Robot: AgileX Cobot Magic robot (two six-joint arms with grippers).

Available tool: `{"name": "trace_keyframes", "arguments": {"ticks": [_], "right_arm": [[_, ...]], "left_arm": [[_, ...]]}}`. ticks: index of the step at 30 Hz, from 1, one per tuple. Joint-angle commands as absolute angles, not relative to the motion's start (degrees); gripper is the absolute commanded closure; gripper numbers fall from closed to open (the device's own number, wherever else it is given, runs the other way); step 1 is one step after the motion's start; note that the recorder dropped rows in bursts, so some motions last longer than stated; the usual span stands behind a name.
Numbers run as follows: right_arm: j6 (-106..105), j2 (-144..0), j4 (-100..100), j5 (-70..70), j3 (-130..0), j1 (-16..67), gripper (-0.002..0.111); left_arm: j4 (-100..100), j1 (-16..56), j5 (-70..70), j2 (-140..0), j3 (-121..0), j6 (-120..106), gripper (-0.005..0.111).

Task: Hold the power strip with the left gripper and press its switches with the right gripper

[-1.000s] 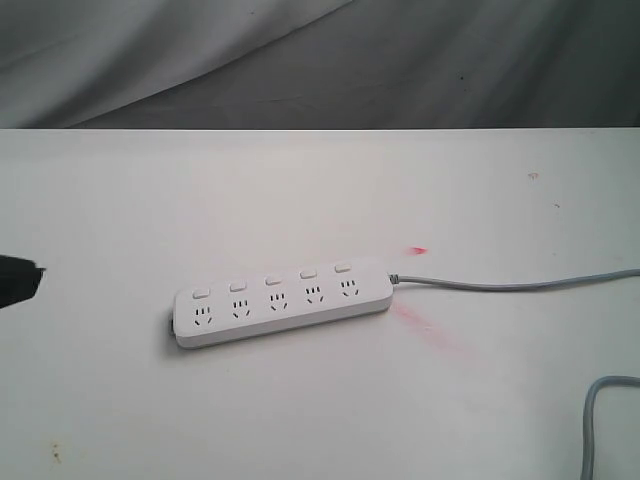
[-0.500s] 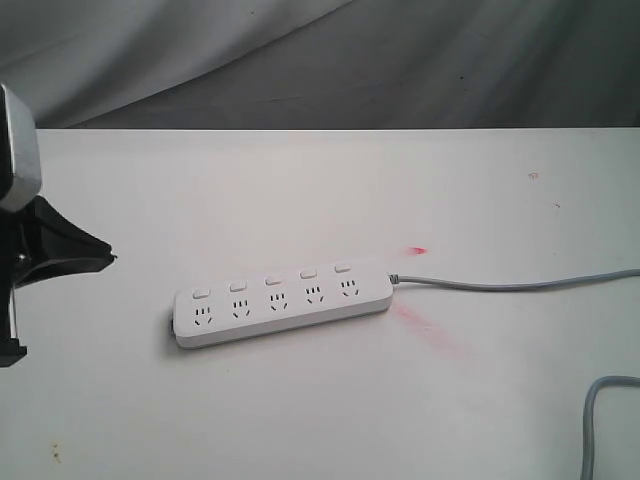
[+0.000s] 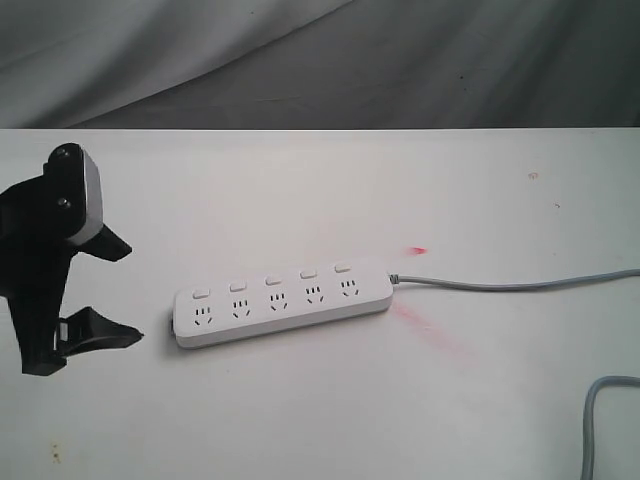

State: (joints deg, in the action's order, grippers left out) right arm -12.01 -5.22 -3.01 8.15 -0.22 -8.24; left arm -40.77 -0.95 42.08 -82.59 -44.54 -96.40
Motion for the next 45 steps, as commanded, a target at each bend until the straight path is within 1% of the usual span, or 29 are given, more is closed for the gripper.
{"name": "trace_keyframes", "arguments": {"ticks": [1, 6, 12, 25, 34, 38, 45], "right_arm": [[-11.88, -4.92, -3.42, 8.20, 0.00, -8.56, 0.108], [-11.88, -4.92, -3.42, 8.20, 0.00, -8.56, 0.108], [-11.88, -4.92, -3.42, 8.20, 0.00, -8.56, 0.108], [-11.88, -4.92, -3.42, 8.20, 0.00, -8.56, 0.108], [-11.88, -4.92, -3.42, 8.20, 0.00, -8.56, 0.108], [-11.88, -4.92, -3.42, 8.20, 0.00, -8.56, 0.108], [-11.88, -4.92, -3.42, 8.20, 0.00, -8.56, 0.108]], "left_arm": [[-47.80, -1.03, 40.26, -86.02, -44.86, -97.50, 0.013], [-53.47, -1.03, 40.71, -89.96, -44.98, -108.43, 0.013], [-53.47, -1.03, 40.28, -94.99, -45.91, -112.52, 0.013], [-52.00, -1.03, 40.90, -105.09, -53.44, -112.56, 0.013], [-54.32, -0.92, 37.59, -108.46, -53.61, -114.37, 0.013], [-54.33, 0.62, 34.76, -109.27, -53.61, -114.71, 0.013], [-53.22, 1.59, 34.78, -112.25, -53.61, -114.71, 0.013]]}}
